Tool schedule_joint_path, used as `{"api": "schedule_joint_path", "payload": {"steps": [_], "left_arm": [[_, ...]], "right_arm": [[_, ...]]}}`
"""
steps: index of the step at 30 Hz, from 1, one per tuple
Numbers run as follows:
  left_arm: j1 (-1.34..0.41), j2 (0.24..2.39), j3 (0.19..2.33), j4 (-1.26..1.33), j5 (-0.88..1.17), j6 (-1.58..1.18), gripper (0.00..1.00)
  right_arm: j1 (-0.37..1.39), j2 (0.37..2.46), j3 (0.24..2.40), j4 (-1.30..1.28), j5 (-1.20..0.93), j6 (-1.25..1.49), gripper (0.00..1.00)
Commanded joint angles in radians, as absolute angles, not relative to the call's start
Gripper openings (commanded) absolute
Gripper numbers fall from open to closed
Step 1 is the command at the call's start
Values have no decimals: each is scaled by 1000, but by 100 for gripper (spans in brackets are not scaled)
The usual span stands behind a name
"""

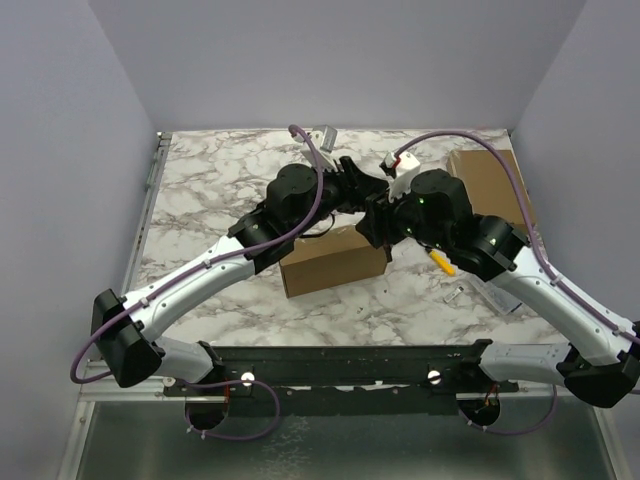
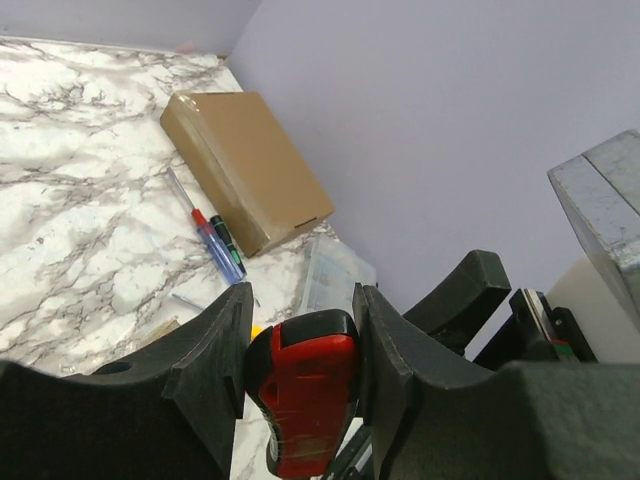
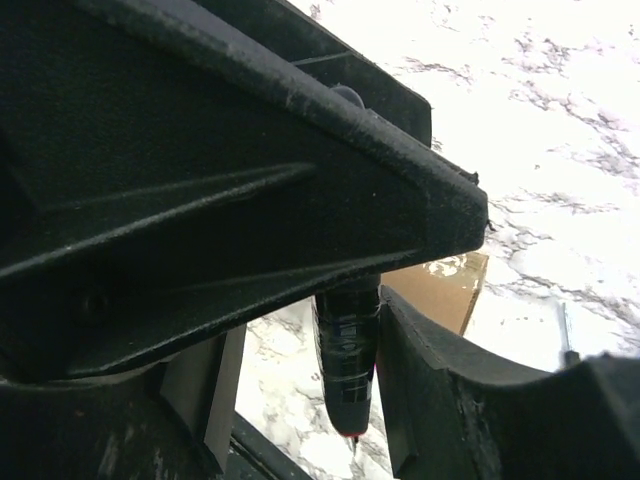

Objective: Unpack the express box
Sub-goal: Adjust the knife.

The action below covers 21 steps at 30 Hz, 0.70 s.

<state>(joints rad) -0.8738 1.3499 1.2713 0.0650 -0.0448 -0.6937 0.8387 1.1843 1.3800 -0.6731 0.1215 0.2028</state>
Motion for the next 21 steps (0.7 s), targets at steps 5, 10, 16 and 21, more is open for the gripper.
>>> {"api": "schedule_joint_path", "payload": {"steps": [5, 10, 16, 21], "left_arm": [[-910, 1294, 1279, 65, 59, -680, 0], [-909, 1250, 1257, 68, 83, -673, 60], [-902, 1063, 1101, 137, 15, -615, 99], [-901, 996, 952, 317, 143, -663, 97]], "right_arm": [[845, 1102, 1197, -380, 133, 249, 28], [845, 1017, 1098, -254, 186, 320, 0], [845, 813, 922, -72, 265, 483, 0], [845, 701, 805, 143, 192, 585, 0]]}}
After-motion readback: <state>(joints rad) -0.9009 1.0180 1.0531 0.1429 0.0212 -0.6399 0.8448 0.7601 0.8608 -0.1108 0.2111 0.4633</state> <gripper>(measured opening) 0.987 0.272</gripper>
